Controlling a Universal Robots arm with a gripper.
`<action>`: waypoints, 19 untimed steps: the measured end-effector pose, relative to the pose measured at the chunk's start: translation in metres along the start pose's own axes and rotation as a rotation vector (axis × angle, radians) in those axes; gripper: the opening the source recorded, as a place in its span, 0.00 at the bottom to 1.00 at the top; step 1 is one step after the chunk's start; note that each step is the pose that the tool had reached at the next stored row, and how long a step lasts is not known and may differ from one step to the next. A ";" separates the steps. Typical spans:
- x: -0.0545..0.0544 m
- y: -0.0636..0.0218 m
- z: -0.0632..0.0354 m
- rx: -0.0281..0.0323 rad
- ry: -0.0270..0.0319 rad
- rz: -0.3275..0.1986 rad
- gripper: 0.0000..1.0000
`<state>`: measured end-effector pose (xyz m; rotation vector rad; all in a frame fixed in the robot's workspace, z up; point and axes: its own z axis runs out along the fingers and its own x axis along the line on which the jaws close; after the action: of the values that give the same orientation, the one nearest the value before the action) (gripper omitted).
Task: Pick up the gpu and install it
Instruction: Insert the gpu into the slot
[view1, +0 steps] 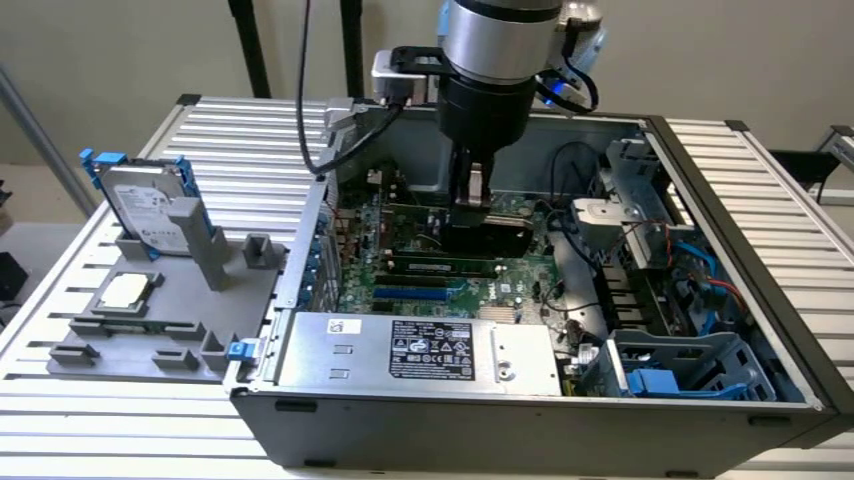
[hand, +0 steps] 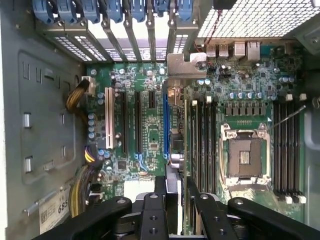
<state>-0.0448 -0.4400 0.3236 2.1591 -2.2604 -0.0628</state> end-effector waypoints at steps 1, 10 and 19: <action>0.001 0.0032 0.0015 0.0019 -0.0001 0.000 0.27; 0.009 0.0190 0.0178 0.0064 -0.0014 0.000 0.27; 0.013 0.0320 0.0326 0.0096 -0.0099 0.002 0.27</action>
<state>-0.0785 -0.4505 0.2921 2.1665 -2.2723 -0.0629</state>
